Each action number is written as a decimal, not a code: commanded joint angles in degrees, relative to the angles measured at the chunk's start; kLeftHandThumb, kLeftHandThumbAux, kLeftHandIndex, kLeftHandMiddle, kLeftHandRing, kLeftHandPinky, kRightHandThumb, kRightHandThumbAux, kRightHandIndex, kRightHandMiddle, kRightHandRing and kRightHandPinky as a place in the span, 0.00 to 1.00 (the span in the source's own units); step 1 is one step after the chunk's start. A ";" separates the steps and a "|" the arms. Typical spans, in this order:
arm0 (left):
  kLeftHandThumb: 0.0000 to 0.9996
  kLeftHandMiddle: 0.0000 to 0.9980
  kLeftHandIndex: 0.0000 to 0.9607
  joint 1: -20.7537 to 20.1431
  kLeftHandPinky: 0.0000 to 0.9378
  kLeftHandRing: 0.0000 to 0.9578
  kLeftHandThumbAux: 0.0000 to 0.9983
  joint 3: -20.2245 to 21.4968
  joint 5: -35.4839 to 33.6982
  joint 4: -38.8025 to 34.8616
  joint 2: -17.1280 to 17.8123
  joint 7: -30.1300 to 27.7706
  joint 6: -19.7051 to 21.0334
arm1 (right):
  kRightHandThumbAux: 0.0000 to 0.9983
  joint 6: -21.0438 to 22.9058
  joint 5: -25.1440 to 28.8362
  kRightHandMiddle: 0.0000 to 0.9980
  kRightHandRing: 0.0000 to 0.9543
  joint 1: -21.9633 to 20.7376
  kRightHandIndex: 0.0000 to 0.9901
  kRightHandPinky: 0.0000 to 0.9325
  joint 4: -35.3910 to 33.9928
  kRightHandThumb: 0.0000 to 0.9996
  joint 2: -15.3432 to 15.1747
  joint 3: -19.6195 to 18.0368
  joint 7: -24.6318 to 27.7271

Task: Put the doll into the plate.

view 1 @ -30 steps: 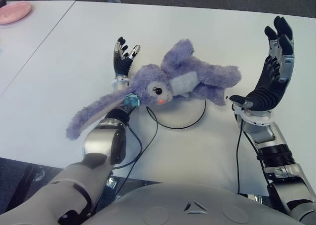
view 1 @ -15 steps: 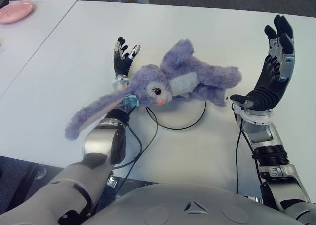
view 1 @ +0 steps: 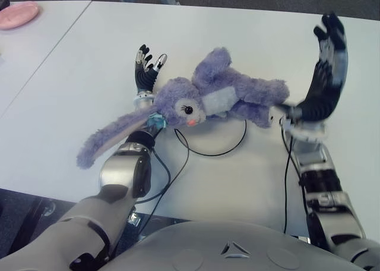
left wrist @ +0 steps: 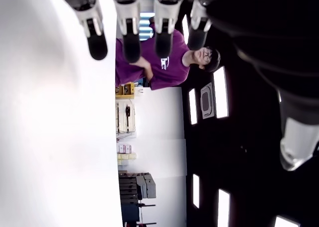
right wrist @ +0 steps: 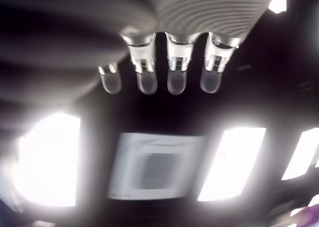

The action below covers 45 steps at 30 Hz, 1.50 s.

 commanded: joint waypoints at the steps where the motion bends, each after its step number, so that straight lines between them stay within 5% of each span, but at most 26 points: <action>1: 0.00 0.12 0.11 14.08 0.16 0.13 0.57 1.10 -0.52 9.83 -2.04 1.34 9.80 | 0.67 17.45 23.94 0.04 0.03 -21.64 0.00 0.07 38.06 0.01 -1.74 -12.71 24.20; 17: 0.00 0.12 0.12 14.49 0.16 0.13 0.58 0.88 -0.28 9.80 -1.31 1.24 9.54 | 0.68 30.27 29.56 0.05 0.03 -25.55 0.02 0.04 52.13 0.00 -2.88 -20.80 40.27; 37: 0.00 0.11 0.13 14.96 0.15 0.13 0.57 0.56 0.04 9.74 -0.55 0.94 8.96 | 0.73 35.55 30.37 0.05 0.03 -25.17 0.03 0.07 56.78 0.00 -1.50 -24.75 42.01; 45: 0.00 0.11 0.12 14.79 0.14 0.13 0.57 0.35 0.17 9.79 -0.21 0.90 9.80 | 0.75 34.66 29.99 0.05 0.03 -23.39 0.03 0.05 57.02 0.00 1.87 -25.26 41.53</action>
